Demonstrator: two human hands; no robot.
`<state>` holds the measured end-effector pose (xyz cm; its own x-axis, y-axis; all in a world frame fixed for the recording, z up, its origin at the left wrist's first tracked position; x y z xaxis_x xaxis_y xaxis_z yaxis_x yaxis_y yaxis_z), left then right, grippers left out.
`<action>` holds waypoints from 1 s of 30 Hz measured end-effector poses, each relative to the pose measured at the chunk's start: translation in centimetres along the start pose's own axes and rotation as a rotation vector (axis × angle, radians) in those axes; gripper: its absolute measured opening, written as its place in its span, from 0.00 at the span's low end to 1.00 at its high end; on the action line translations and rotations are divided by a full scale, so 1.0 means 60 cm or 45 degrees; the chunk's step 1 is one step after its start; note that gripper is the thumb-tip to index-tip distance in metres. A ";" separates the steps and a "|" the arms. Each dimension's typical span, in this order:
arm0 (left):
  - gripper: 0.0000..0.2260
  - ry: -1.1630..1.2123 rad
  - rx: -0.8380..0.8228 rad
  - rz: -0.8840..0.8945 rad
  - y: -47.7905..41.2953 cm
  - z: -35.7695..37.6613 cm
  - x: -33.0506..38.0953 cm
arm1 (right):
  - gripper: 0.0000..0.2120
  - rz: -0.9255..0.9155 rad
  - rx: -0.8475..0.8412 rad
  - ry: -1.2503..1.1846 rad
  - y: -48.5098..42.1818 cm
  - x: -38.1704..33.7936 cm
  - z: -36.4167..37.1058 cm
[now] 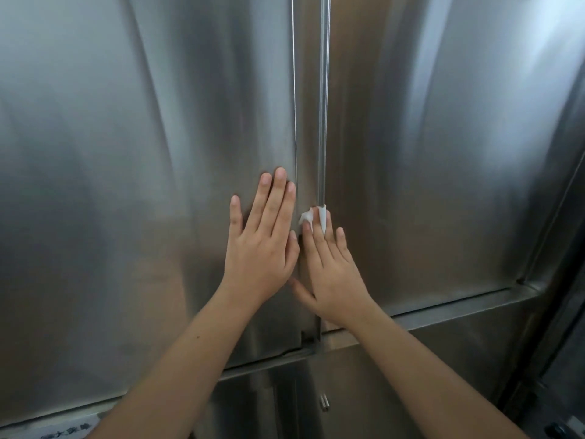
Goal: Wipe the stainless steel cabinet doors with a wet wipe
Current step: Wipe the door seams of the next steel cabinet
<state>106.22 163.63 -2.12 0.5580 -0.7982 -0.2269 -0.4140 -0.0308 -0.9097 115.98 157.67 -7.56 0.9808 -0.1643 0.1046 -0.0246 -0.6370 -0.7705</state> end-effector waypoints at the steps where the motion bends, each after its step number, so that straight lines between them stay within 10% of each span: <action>1: 0.25 -0.011 0.018 0.002 -0.015 -0.004 -0.004 | 0.36 -0.004 0.032 0.011 -0.013 0.002 -0.008; 30: 0.27 -0.143 0.206 -0.005 -0.359 -0.130 -0.102 | 0.34 -0.089 0.386 0.117 -0.378 0.048 -0.273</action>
<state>106.13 164.49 21.57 0.6400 -0.7259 -0.2522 -0.2957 0.0702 -0.9527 116.17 159.28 20.51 0.9563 -0.2041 0.2095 0.1144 -0.3983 -0.9101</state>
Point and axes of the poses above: each hand's wrist, its own y-axis away from the middle knuckle, its own z-axis out of the palm, x = y × z, the point moved 4 cm from there along -y, towards the middle knuckle, and after that the axes turned 1 degree about x, right-handed, at the moved point
